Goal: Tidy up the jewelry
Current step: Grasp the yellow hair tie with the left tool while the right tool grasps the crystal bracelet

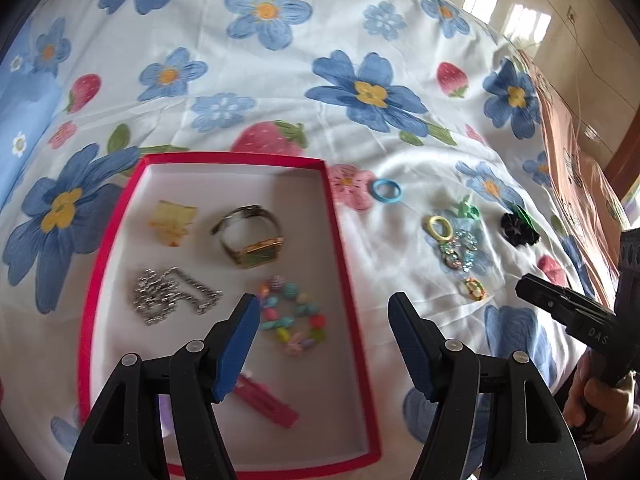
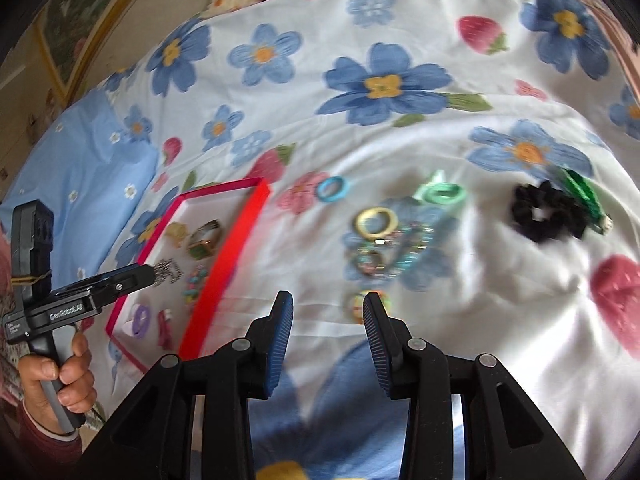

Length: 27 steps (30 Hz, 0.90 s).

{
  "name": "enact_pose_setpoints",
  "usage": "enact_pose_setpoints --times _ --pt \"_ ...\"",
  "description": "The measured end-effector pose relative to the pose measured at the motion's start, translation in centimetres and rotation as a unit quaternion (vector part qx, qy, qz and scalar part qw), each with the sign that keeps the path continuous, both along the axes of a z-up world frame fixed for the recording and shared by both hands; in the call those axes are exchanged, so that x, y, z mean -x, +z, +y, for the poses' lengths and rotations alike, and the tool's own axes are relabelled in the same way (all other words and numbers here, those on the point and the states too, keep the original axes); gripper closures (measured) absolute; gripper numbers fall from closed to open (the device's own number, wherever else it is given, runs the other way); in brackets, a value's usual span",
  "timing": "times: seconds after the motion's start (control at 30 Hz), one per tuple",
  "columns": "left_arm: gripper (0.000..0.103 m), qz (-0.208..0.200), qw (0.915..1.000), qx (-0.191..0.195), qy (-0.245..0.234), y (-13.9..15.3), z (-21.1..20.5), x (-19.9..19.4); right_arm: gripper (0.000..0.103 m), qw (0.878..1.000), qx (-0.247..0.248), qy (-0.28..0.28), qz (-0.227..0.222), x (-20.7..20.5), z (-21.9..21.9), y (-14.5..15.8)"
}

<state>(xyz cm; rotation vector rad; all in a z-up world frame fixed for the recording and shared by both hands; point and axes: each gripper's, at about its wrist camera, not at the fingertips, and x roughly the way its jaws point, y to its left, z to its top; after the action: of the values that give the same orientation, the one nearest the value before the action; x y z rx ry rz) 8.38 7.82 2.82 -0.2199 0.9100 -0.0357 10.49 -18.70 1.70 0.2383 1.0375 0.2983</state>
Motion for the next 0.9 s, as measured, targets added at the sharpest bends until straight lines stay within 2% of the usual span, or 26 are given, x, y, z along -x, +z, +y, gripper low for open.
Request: enact_pose_setpoints --times 0.53,0.9 --pt "0.037 0.016 0.9990 -0.018 -0.038 -1.3 -4.7 -6.5 0.065 0.999 0.010 -0.034 0.008 -3.1 -4.1 -1.8" --pt "0.038 0.037 0.9961 -0.026 -0.075 -4.1 -8.3 -14.3 0.066 0.998 0.025 -0.025 0.044 -7.2 -4.2 -5.5"
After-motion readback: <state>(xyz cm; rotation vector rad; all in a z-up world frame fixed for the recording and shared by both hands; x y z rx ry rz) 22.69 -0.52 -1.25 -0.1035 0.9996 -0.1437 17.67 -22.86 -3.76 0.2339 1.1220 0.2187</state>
